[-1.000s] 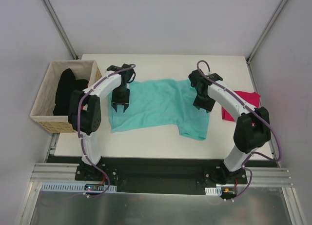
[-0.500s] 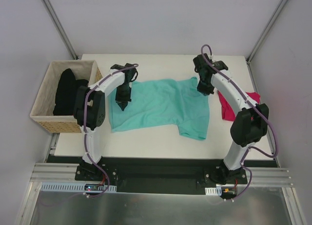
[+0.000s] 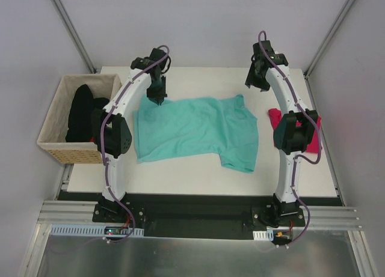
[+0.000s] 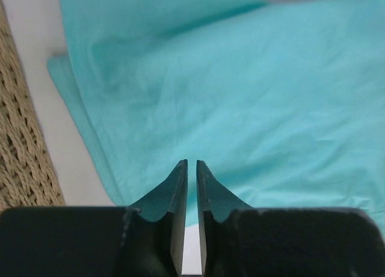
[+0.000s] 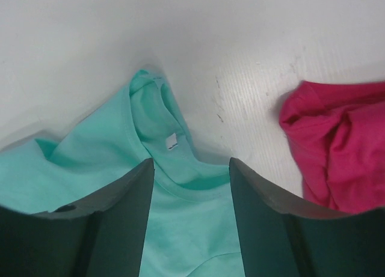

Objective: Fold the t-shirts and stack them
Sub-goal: Flatten out the tshirt

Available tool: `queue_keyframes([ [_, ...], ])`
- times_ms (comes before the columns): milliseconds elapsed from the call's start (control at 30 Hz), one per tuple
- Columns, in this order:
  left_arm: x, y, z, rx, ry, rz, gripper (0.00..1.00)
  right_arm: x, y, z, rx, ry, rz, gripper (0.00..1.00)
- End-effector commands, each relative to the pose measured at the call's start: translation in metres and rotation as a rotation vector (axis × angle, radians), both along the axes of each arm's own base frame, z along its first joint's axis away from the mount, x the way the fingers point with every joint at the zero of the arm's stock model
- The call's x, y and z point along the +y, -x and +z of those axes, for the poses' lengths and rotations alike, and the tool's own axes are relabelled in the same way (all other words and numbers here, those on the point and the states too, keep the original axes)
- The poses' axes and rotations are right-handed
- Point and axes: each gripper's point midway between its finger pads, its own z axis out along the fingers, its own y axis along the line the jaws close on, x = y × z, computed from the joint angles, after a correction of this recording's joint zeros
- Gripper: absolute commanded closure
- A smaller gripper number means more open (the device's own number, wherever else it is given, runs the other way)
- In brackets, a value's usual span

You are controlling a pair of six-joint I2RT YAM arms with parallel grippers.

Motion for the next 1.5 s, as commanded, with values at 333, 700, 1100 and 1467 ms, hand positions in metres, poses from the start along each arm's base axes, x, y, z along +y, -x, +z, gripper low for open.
queue_keyframes([
  [333, -0.003, -0.024, 0.008, -0.012, 0.088, 0.046, 0.89, 0.011, -0.02, -0.036, 0.016, -0.193, 0.13, 0.42],
  [700, -0.007, -0.011, 0.001, 0.029, 0.116, 0.051, 0.93, 0.031, -0.013, -0.056, 0.064, -0.3, 0.192, 0.44],
  [1100, -0.006, 0.001, 0.009, 0.03, 0.121, 0.061, 0.95, 0.055, -0.045, -0.085, 0.055, -0.408, 0.231, 0.53],
  [1467, -0.002, 0.015, 0.014, 0.046, 0.116, 0.072, 0.95, 0.036, -0.08, -0.091, -0.019, -0.398, 0.18, 0.56],
])
